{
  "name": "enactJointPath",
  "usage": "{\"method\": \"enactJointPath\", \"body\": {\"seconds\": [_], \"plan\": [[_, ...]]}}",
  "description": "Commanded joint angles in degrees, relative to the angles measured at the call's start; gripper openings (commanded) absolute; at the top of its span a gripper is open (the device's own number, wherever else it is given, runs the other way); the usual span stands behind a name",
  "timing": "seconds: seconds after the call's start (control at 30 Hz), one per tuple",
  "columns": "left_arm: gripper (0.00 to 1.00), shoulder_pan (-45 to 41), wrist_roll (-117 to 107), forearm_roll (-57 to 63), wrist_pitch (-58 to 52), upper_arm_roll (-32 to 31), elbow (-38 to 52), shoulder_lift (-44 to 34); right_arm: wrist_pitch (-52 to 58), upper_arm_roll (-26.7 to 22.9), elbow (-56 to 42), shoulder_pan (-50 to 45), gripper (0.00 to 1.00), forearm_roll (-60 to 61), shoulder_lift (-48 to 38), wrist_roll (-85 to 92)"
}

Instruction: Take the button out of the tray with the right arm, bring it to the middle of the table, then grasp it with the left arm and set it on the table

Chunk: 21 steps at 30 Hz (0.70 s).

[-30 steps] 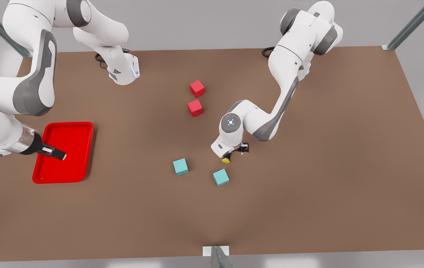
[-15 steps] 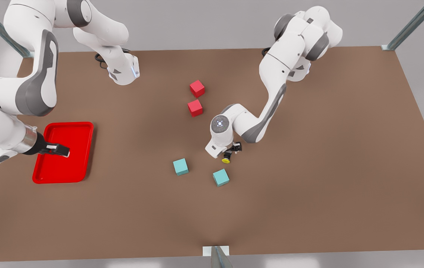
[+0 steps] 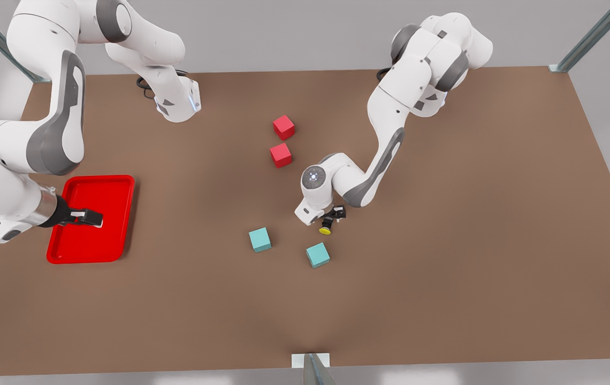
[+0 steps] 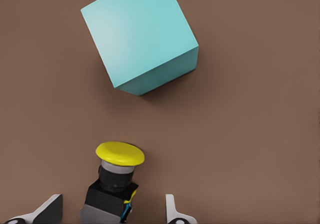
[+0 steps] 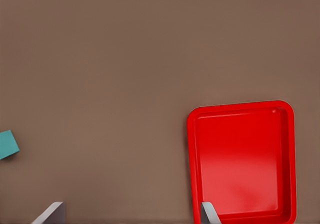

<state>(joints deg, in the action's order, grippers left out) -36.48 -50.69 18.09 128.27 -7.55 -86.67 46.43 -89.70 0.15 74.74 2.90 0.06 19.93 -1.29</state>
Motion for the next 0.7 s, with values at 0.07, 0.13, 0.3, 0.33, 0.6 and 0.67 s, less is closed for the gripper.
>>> {"method": "enactJointPath", "body": {"seconds": [0.07,0.13,0.3,0.33,0.6,0.67], "plan": [[1.00,0.5,-2.1,-0.3,3.4,-0.2,0.0,-0.1,0.0,0.0,0.1,0.3,1.00,0.1,0.0,3.3],[1.00,1.6,-2.1,-0.3,3.4,-1.2,0.1,-0.3,0.0,0.0,0.1,0.3,1.00,0.0,0.1,3.3],[1.00,2.0,-1.5,-0.3,3.4,-1.5,-0.3,-0.2,0.0,0.0,0.1,0.2,1.00,0.0,0.1,3.3],[1.00,2.1,-1.5,-0.3,3.5,-1.7,-0.3,-0.2,0.3,-0.1,0.1,0.2,1.00,0.0,0.0,3.2],[1.00,4.6,-0.6,-0.3,4.2,-3.5,-0.2,0.6,0.8,0.0,0.1,0.1,1.00,0.1,0.0,3.2],[1.00,4.6,-0.6,-0.3,4.2,-3.5,-0.2,0.9,0.7,0.0,0.1,0.2,1.00,0.1,0.1,3.3]]}}
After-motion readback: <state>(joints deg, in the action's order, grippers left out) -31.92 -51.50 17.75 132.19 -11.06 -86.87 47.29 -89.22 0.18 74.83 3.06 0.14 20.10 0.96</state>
